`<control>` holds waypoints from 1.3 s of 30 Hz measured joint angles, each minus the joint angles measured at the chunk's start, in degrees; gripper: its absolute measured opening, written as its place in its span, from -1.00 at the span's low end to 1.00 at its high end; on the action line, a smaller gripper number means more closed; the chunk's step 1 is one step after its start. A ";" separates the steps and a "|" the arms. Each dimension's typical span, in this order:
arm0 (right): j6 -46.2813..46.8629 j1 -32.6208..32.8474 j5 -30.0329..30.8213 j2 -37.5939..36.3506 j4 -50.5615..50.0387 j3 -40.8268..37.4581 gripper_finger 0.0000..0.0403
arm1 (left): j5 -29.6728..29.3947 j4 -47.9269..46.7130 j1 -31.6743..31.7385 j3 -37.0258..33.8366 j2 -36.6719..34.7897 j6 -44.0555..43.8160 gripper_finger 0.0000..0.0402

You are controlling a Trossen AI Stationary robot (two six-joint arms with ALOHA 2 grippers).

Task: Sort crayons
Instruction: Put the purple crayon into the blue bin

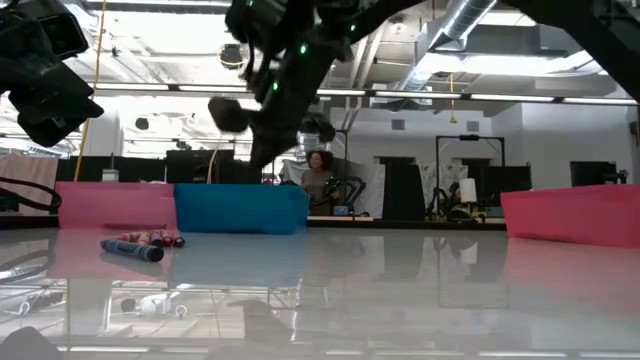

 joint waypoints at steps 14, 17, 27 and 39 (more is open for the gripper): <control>2.41 -2.59 -0.91 1.70 1.02 -0.01 -0.98 | 0.07 -0.37 0.00 -0.04 0.09 -0.45 -0.49; 2.97 -3.01 -1.04 1.70 0.87 -0.01 -0.98 | 0.05 -0.37 0.00 -0.04 0.09 -0.57 -0.49; 3.14 -3.50 -1.55 1.70 1.94 -0.01 -0.98 | 0.02 -0.35 0.00 -0.07 0.09 -0.60 -0.49; 2.94 -3.56 -2.45 5.72 4.54 0.04 -0.98 | 0.11 -0.46 0.00 -0.11 0.09 -1.78 -0.49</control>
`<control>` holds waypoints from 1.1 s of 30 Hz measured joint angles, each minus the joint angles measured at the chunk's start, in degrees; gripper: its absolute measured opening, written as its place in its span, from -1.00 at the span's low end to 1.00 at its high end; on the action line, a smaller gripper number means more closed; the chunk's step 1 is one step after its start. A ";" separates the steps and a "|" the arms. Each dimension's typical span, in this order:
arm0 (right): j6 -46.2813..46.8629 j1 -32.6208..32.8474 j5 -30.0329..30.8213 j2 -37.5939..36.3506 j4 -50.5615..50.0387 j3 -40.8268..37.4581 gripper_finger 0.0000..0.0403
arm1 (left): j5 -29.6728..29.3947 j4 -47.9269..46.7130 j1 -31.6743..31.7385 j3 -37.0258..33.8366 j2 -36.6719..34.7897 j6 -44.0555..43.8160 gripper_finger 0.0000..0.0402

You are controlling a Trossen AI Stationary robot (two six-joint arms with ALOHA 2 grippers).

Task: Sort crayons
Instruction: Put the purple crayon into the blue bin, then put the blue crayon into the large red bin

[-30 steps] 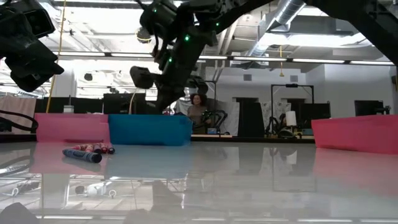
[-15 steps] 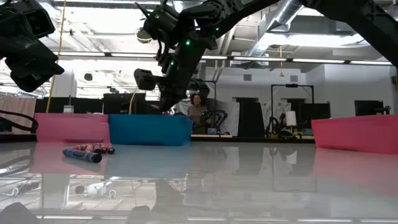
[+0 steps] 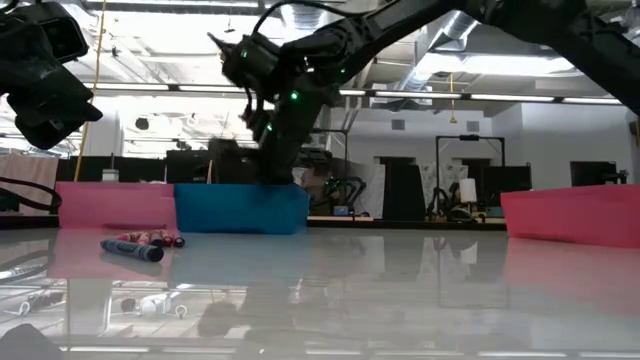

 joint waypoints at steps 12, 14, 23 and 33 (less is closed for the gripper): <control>0.67 -0.77 -2.70 0.61 -0.66 -0.03 -0.92 | 0.40 -0.55 0.00 0.00 0.02 -0.13 -0.49; 0.66 -0.75 -3.02 0.61 -0.25 -0.03 -0.87 | 0.42 -0.48 0.00 0.00 0.02 -0.14 -0.49; -3.53 -0.82 -6.57 0.45 -3.82 4.68 -0.63 | 1.60 -0.29 0.00 0.00 0.02 -2.25 -0.49; -7.93 1.67 -9.03 0.13 -25.87 22.73 -0.60 | 1.57 -0.29 0.00 0.00 0.02 -2.71 -0.49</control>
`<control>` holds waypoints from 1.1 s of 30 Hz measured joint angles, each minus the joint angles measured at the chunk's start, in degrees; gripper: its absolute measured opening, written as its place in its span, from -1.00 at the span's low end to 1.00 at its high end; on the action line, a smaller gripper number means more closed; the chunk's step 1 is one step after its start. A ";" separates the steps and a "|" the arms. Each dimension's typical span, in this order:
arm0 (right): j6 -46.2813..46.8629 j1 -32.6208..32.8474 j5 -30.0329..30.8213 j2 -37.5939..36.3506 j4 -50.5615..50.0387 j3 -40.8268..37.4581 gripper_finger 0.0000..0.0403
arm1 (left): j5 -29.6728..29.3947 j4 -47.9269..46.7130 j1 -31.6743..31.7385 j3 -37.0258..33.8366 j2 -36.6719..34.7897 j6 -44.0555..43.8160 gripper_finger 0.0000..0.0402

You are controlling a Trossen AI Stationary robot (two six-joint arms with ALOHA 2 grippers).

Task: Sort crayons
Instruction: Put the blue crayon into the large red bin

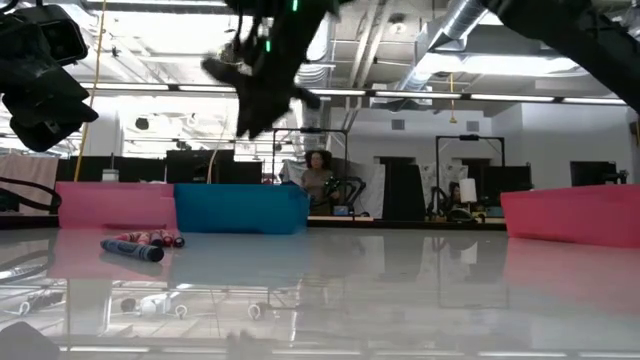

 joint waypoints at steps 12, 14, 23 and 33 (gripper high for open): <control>5.69 18.72 -0.33 1.88 -2.63 3.59 -0.60 | -0.08 -0.09 0.00 0.00 -0.02 0.00 -0.49; 6.39 21.74 2.86 2.67 -0.32 3.54 -0.60 | -0.12 -0.17 0.00 0.00 0.02 0.02 -0.49; 8.07 26.38 10.33 10.98 4.54 3.52 -0.59 | -1.05 0.09 0.00 0.00 0.88 -0.63 -0.49; 7.57 28.27 7.71 14.59 7.14 3.59 -0.59 | 0.24 -0.48 0.00 0.00 1.01 -1.49 -0.49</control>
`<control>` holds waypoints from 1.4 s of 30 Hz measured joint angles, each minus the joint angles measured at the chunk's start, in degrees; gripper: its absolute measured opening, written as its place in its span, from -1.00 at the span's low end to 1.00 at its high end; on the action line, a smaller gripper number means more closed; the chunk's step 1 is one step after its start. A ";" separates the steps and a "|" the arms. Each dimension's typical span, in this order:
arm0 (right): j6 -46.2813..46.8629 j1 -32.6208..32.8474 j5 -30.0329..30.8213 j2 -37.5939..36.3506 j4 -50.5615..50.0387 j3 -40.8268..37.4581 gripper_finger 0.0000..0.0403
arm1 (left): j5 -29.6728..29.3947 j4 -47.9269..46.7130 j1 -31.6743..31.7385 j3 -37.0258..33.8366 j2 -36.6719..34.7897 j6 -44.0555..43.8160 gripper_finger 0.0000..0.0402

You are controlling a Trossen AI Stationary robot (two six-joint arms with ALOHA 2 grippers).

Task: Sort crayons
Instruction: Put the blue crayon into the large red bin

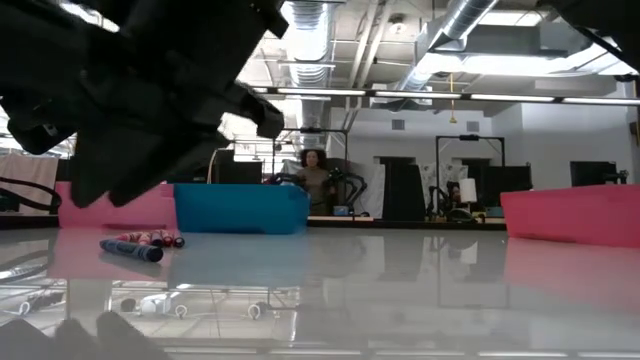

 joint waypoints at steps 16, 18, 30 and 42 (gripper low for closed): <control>0.86 -0.26 0.96 1.66 -2.91 0.05 -0.59 | -0.32 0.04 0.00 0.00 0.02 0.17 -0.49; 1.58 -0.27 0.53 1.92 -4.20 0.01 -0.59 | -0.34 0.07 0.00 0.00 0.00 0.20 -0.49; 4.93 -0.67 -3.54 2.56 -4.77 0.14 -0.70 | -0.39 0.07 0.00 0.00 0.02 0.04 -0.49; 7.03 -0.65 -3.71 2.56 -4.76 0.15 -0.98 | -0.37 0.10 0.00 0.00 0.02 -0.08 -0.49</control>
